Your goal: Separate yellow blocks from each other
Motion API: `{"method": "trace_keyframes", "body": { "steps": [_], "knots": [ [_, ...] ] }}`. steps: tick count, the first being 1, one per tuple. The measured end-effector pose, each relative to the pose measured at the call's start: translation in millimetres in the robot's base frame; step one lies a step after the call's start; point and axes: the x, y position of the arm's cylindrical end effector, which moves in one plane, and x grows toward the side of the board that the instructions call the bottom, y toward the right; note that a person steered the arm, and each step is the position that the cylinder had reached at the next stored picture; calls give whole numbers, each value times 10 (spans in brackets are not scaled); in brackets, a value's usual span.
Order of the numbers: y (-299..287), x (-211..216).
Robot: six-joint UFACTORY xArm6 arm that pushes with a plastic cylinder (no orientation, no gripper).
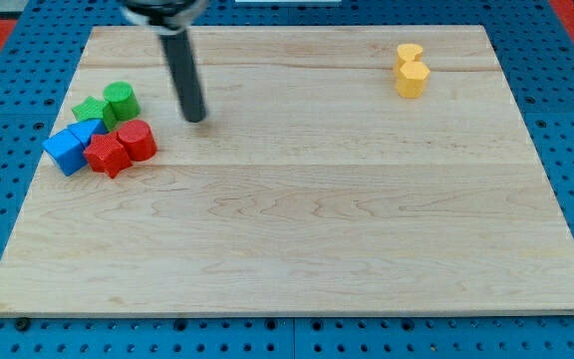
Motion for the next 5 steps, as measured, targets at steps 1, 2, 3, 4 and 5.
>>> {"method": "trace_keyframes", "body": {
  "steps": [1, 2, 3, 4, 5],
  "knots": [
    [666, 82],
    [1281, 299],
    [1845, 358],
    [2035, 361],
    [2056, 361]
  ]
}}
